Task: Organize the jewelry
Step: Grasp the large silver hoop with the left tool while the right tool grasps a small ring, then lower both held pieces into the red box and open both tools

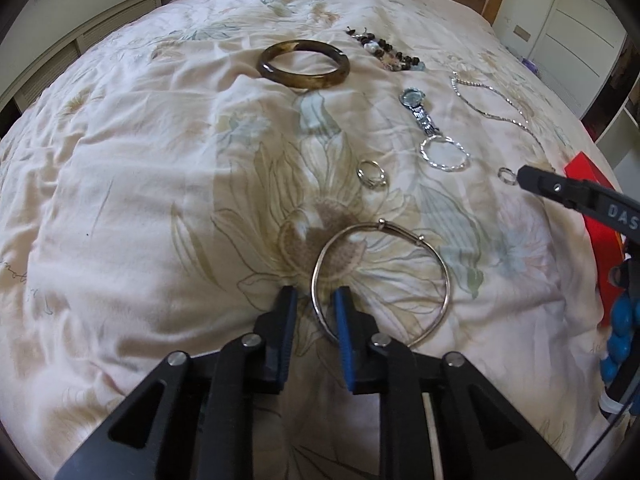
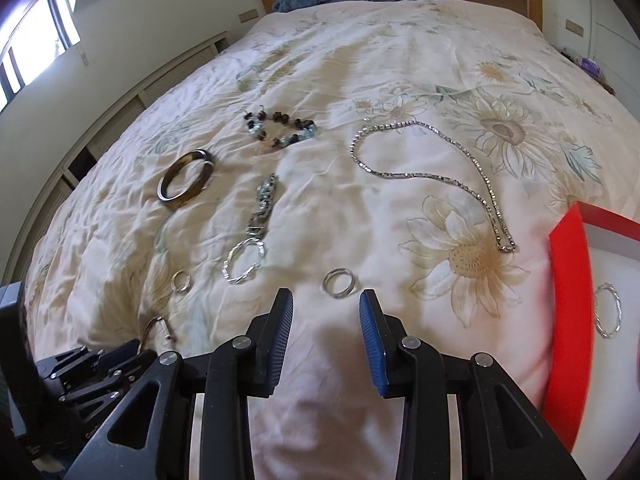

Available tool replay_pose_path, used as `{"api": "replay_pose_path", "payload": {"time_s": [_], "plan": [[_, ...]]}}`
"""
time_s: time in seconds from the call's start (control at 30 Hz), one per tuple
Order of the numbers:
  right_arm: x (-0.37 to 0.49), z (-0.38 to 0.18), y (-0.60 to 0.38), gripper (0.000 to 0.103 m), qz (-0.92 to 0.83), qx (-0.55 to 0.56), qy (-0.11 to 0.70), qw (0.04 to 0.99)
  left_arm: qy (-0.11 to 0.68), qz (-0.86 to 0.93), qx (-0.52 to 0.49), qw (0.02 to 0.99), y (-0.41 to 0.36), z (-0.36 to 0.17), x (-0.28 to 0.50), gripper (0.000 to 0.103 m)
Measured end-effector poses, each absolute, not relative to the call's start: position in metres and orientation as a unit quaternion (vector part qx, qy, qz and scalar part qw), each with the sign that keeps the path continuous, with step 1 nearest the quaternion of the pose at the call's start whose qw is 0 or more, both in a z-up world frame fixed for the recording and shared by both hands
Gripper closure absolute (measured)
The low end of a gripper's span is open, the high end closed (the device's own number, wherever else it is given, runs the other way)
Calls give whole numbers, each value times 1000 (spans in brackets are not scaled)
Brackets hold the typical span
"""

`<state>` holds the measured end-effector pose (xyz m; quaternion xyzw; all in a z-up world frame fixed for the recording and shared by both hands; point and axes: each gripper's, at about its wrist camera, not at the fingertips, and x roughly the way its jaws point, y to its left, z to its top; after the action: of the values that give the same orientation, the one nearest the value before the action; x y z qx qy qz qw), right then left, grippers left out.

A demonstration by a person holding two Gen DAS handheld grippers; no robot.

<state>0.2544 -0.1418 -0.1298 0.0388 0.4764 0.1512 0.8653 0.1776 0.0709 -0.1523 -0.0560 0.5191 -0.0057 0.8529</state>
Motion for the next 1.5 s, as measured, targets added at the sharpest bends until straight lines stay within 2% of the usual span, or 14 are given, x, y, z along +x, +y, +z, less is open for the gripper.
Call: {"api": "replay_pose_path", "payload": {"time_s": [0.27, 0.37, 0.57, 1.03, 1.5], "plan": [[268, -147, -135, 71, 142, 28, 482, 864, 509, -8, -73, 857, 75, -151, 178, 96], [273, -153, -131, 82, 130, 8, 488, 863, 506, -8, -71, 860, 74, -150, 176, 98], [267, -148, -135, 83, 133, 12, 485, 865, 501, -6, -71, 863, 73, -144, 174, 99], [184, -80, -158, 83, 157, 30, 445, 881, 470, 0, -59, 880, 58, -93, 133, 99], [111, -38, -245, 83, 121, 68, 409, 902, 437, -17, -9, 899, 5, -36, 93, 99]]}}
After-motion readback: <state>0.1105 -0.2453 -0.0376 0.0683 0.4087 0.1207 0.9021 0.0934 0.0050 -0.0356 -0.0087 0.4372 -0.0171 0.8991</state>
